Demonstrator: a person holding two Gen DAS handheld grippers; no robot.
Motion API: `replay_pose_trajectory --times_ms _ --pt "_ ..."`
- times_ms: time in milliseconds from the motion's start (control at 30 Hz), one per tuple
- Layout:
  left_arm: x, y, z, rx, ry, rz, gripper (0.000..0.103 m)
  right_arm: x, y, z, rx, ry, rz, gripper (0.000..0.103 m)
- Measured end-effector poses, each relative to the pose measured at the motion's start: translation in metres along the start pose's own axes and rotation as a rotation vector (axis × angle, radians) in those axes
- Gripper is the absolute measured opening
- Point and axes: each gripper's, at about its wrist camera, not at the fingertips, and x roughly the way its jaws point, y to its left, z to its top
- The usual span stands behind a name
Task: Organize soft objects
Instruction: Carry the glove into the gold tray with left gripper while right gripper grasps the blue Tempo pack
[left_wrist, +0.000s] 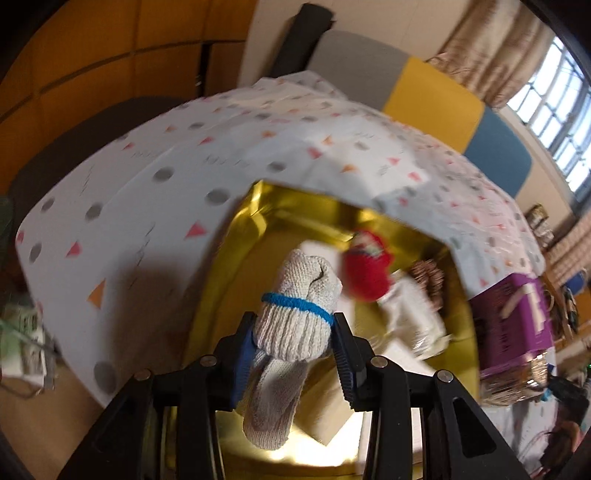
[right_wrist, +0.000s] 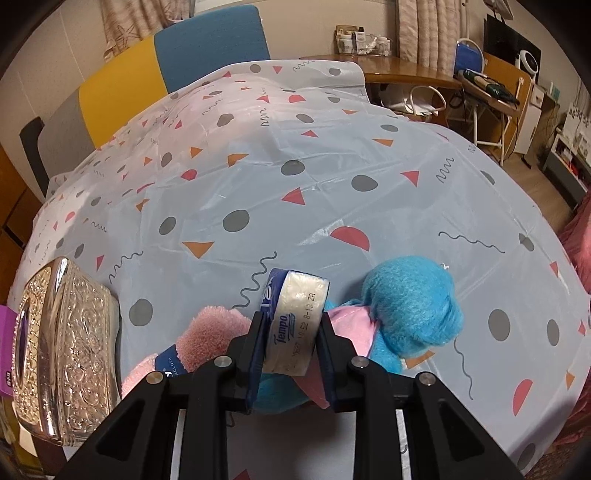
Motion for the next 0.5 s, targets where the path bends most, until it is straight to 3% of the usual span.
replay_pose_trajectory --times_ms 200,267,333,500 --pt "0.006 0.003 -0.026 0.018 -0.002 0.029 0.051 0.003 0.002 -0.001 -0.013 0.016 -0.013 0.026" --pt "0.002 0.0 -0.031 0.031 -0.038 0.076 0.07 0.007 0.003 -0.002 -0.019 0.031 -0.023 0.026" --pt "-0.004 -0.002 -0.035 0.042 -0.083 0.12 0.077 0.012 0.006 -0.003 -0.033 0.056 -0.053 0.024" --pt "-0.015 -0.007 -0.042 0.07 -0.146 0.182 0.078 0.013 0.011 -0.005 -0.07 0.049 -0.065 0.024"
